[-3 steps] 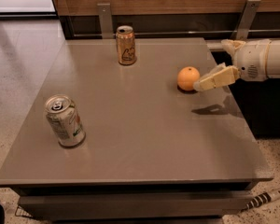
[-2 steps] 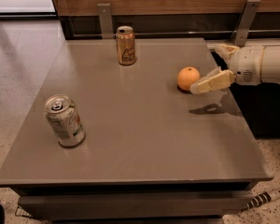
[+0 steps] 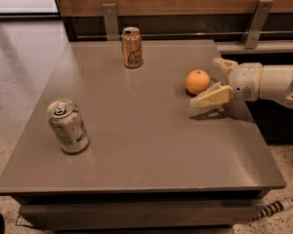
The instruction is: Move orange near 7up can
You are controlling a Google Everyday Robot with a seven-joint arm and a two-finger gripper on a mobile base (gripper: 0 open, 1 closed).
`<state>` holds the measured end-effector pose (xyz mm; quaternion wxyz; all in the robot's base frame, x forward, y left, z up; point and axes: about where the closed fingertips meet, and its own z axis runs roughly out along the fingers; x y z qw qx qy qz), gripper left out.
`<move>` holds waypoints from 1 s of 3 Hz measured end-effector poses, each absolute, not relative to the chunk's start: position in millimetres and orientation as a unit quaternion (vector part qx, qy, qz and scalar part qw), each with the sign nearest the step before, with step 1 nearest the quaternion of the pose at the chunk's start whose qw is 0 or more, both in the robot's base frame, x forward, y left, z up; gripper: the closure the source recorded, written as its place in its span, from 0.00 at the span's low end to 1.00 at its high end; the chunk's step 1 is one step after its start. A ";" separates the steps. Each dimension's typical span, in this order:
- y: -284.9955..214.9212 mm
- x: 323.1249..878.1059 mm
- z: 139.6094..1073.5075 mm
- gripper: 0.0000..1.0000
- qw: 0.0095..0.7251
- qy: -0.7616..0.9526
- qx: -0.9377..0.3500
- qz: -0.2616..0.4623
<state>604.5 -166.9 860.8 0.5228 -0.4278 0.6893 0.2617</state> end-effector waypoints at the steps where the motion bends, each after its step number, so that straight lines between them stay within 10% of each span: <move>1: -153.9 611.3 843.9 0.00 0.525 0.683 -0.425 0.279; 3: -138.4 621.6 835.6 0.46 0.530 0.675 -0.423 0.290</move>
Offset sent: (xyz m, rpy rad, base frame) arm 0.0301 0.0333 -0.0331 0.0882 -0.0092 0.0196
